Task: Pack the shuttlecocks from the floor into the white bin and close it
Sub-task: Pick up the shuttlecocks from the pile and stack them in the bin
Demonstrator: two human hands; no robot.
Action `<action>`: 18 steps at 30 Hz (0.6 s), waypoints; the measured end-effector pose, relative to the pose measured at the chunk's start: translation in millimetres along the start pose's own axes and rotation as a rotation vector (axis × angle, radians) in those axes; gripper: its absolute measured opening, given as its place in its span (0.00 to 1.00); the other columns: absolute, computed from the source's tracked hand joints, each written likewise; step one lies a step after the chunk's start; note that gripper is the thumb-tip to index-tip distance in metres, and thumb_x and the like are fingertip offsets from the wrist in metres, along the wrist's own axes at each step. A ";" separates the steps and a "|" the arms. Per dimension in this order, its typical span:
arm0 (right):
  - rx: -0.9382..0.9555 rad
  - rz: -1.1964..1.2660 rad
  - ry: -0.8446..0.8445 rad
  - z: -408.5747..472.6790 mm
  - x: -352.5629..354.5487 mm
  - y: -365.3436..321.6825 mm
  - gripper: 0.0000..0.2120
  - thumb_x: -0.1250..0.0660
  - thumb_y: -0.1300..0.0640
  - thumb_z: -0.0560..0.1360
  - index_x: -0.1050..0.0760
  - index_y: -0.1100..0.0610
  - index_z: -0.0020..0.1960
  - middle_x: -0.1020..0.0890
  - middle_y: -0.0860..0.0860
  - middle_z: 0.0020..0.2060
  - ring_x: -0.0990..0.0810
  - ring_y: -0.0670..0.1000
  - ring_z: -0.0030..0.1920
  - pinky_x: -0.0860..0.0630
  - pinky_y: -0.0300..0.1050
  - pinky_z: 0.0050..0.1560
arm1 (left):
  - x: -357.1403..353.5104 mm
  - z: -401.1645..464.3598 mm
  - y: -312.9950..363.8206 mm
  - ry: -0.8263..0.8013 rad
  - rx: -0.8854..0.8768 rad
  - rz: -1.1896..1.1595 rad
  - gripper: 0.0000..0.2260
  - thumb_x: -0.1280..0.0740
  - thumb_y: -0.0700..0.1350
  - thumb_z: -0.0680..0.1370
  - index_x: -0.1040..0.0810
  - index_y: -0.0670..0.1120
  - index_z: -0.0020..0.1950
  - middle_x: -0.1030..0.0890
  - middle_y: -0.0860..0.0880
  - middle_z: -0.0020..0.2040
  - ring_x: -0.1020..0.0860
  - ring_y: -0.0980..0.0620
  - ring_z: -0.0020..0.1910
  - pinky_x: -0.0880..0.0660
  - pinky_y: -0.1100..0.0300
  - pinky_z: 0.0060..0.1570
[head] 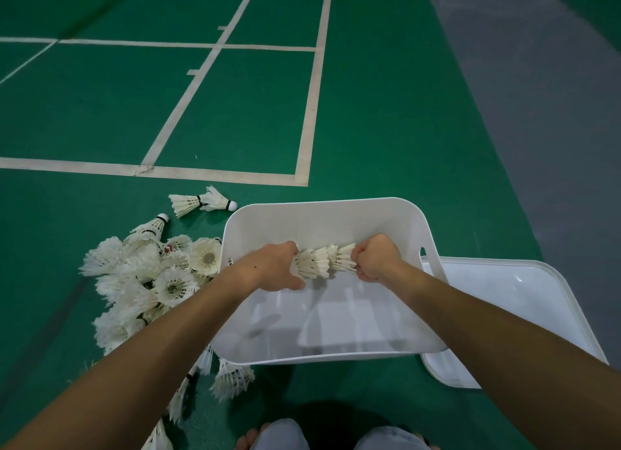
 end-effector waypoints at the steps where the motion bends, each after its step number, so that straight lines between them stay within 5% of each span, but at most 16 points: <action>1: -0.008 0.036 0.006 1.9 -2.0 0.5 0.07 0.32 0.66 0.78 0.19 0.56 0.46 0.18 0.57 0.42 0.19 0.56 0.40 0.16 0.53 0.49 | 0.3 0.5 0.0 -0.003 0.000 -0.004 0.34 0.25 0.58 0.77 0.33 0.50 0.78 0.20 0.47 0.64 0.21 0.44 0.60 0.22 0.46 0.63; 3: -0.065 0.149 0.024 4.2 -3.9 6.4 0.07 0.29 0.63 0.78 0.19 0.56 0.42 0.18 0.58 0.41 0.20 0.57 0.38 0.15 0.55 0.47 | 0.2 0.7 -0.1 -0.008 -0.003 -0.005 0.33 0.26 0.57 0.77 0.33 0.49 0.78 0.21 0.47 0.63 0.21 0.44 0.60 0.22 0.46 0.64; 7: -0.147 0.274 -0.019 -5.9 -2.2 12.8 0.04 0.24 0.60 0.77 0.18 0.59 0.51 0.17 0.57 0.42 0.18 0.55 0.39 0.14 0.51 0.47 | 3.1 -5.0 -1.5 0.008 -0.012 -0.025 0.33 0.28 0.58 0.79 0.35 0.49 0.80 0.20 0.47 0.65 0.21 0.44 0.61 0.23 0.46 0.65; 12: -0.003 0.037 0.048 -25.4 18.9 3.9 0.08 0.24 0.61 0.76 0.18 0.65 0.43 0.20 0.57 0.30 0.21 0.56 0.32 0.23 0.50 0.39 | 23.0 -42.9 10.3 0.163 -0.140 -0.195 0.28 0.28 0.57 0.80 0.30 0.51 0.77 0.16 0.52 0.61 0.18 0.50 0.56 0.20 0.50 0.59; 15: 0.193 -0.152 0.128 -52.2 25.8 -20.0 0.17 0.26 0.58 0.77 0.20 0.68 0.61 0.14 0.61 0.53 0.16 0.61 0.53 0.20 0.54 0.57 | 38.9 -82.9 15.5 0.328 -0.262 -0.336 0.19 0.29 0.55 0.82 0.24 0.54 0.72 0.15 0.57 0.56 0.17 0.60 0.49 0.18 0.55 0.53; 18: 0.448 -0.174 0.145 -97.8 17.7 -56.5 0.16 0.28 0.55 0.80 0.21 0.54 0.67 0.16 0.48 0.59 0.17 0.50 0.56 0.19 0.50 0.62 | 47.9 -124.9 5.1 0.503 -0.337 -0.432 0.14 0.29 0.53 0.82 0.20 0.54 0.67 0.15 0.60 0.51 0.17 0.62 0.48 0.19 0.62 0.49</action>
Point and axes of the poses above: each hand's wrist, its own z-axis towards the middle knuckle, its own x-axis out of the back of the hand, y = z × x, the point moved 6 cm from there along z, towards the middle knuckle
